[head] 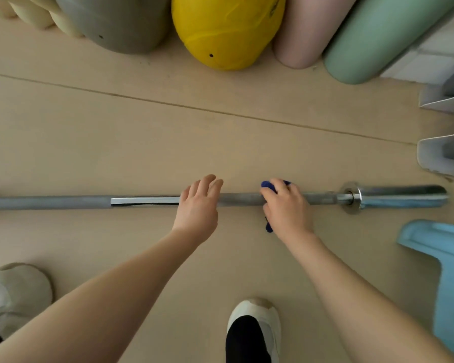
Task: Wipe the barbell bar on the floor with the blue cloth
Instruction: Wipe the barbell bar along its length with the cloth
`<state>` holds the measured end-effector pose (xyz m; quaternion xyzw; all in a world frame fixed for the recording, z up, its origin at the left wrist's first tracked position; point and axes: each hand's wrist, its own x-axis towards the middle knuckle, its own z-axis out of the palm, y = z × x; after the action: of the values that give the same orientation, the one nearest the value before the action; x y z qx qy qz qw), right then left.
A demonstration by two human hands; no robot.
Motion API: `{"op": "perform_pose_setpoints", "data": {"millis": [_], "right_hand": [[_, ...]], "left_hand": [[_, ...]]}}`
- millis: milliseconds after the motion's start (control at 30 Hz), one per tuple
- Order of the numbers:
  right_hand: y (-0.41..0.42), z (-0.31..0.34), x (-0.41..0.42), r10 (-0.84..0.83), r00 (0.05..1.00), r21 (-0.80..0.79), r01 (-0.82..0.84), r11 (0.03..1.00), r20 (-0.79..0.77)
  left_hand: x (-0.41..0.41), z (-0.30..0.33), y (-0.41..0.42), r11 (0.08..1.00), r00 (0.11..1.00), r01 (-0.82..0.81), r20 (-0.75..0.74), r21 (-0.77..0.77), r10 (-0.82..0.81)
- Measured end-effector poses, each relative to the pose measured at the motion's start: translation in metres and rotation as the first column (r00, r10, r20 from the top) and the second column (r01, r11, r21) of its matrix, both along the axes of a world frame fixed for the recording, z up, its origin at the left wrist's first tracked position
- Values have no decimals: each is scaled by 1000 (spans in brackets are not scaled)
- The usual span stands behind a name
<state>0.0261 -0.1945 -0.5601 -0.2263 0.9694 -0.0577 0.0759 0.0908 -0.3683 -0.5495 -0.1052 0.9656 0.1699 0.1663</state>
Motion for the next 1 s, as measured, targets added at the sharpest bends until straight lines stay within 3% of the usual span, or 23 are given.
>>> {"op": "perform_pose_setpoints", "data": {"millis": [67,200,267,333,467,533,600,667,700,767,900,1000], "right_hand": [[10,-1,-5,102,995,16,-102,995,-20],[68,-4,-23,-218,966,101,233,967,-142],[71,-8,-23,-302,936,103,323,941,-181],[56,-12,-15,-241,953,74,258,963,-183],[40,-13,-5,63,996,-18,-64,998,-70],[55,-8,-19,101,995,-12,-101,995,-12],[75,-3,-31,-97,995,20,97,995,17],[81,-3,-32,-345,938,22,345,938,-29],[75,-5,-29,-362,931,35,364,931,-53],[49,-9,-16,-242,967,60,247,967,-75],[7,-7,10,88,991,-39,-92,995,-101],[19,-6,9,59,992,33,-56,998,-115]], "left_hand": [[-4,-5,13,998,998,64,-10,-3,-64],[-7,-12,13,987,989,137,-37,-79,-140],[-9,-16,9,970,978,194,-46,-150,-202],[-11,-14,9,960,973,222,-32,-168,-230],[-11,-13,12,974,982,187,18,-131,-186],[-11,-12,10,977,986,168,32,-128,-165],[-12,-12,9,979,986,164,26,-121,-162],[-13,-11,9,976,984,178,43,-126,-174],[-13,-11,9,975,983,184,47,-128,-180],[-13,-11,11,974,981,191,54,-125,-186],[-10,-11,11,983,987,158,54,-99,-153],[-9,-8,-2,989,990,134,51,-63,-131]]}}
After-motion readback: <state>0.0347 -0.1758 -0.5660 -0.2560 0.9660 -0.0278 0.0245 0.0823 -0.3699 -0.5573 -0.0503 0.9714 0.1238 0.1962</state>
